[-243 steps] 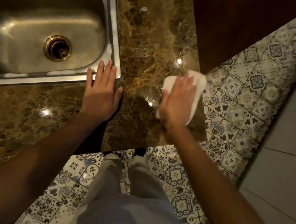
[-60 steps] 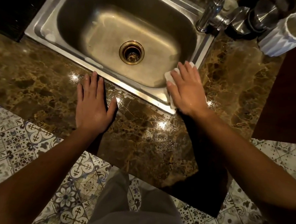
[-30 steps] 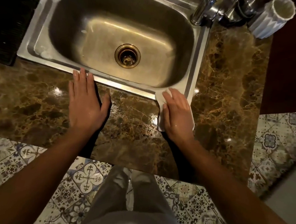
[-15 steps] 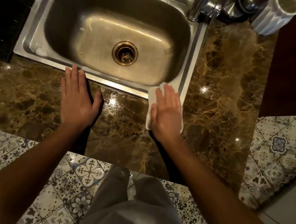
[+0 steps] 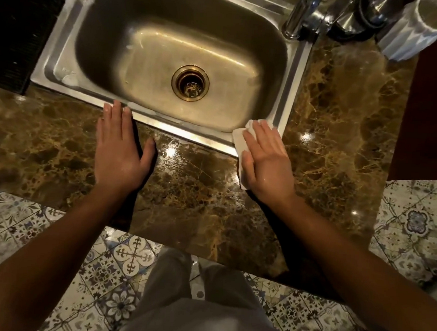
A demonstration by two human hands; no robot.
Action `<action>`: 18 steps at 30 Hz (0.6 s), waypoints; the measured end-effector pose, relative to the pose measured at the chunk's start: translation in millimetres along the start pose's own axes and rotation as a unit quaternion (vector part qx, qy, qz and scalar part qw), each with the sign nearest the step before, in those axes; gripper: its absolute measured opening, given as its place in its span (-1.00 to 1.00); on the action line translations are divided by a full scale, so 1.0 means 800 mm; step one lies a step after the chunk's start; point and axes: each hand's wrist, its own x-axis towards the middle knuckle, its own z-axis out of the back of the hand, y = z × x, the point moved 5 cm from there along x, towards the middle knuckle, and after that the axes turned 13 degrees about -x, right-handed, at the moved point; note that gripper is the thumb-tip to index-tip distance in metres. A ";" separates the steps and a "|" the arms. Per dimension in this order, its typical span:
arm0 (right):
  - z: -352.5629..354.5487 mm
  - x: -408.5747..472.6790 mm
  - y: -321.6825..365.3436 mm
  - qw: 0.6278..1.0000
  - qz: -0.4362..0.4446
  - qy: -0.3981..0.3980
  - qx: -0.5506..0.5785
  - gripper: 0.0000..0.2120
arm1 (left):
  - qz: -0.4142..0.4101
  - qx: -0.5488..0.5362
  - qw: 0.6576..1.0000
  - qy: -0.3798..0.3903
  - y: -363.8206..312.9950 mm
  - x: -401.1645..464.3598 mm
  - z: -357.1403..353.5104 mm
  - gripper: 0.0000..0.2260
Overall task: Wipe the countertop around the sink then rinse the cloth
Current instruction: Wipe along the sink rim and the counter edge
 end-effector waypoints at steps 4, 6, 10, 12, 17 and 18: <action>-0.009 0.013 0.054 0.999 0.043 0.017 -0.025 -0.50 | 0.001 0.010 1.000 0.005 -0.001 0.001 0.000 -0.34; -0.014 0.032 0.084 0.999 0.038 0.007 -0.035 -0.49 | -0.004 0.012 1.000 0.007 -0.001 0.002 -0.001 -0.34; -0.024 0.081 0.151 0.998 0.050 0.030 -0.015 -0.50 | -0.009 -0.006 1.000 0.014 0.002 0.003 -0.002 -0.31; -0.023 0.089 0.160 0.998 0.049 0.030 -0.012 -0.52 | -0.015 -0.058 0.998 0.017 0.008 0.003 0.005 -0.32; -0.006 0.048 0.102 0.997 -0.004 0.078 -0.010 -0.53 | -0.032 -0.074 0.997 -0.003 0.087 0.036 0.060 -0.34; -0.001 0.040 0.090 0.997 -0.026 0.076 -0.010 -0.52 | -0.020 -0.063 0.998 -0.005 0.110 0.050 0.070 -0.33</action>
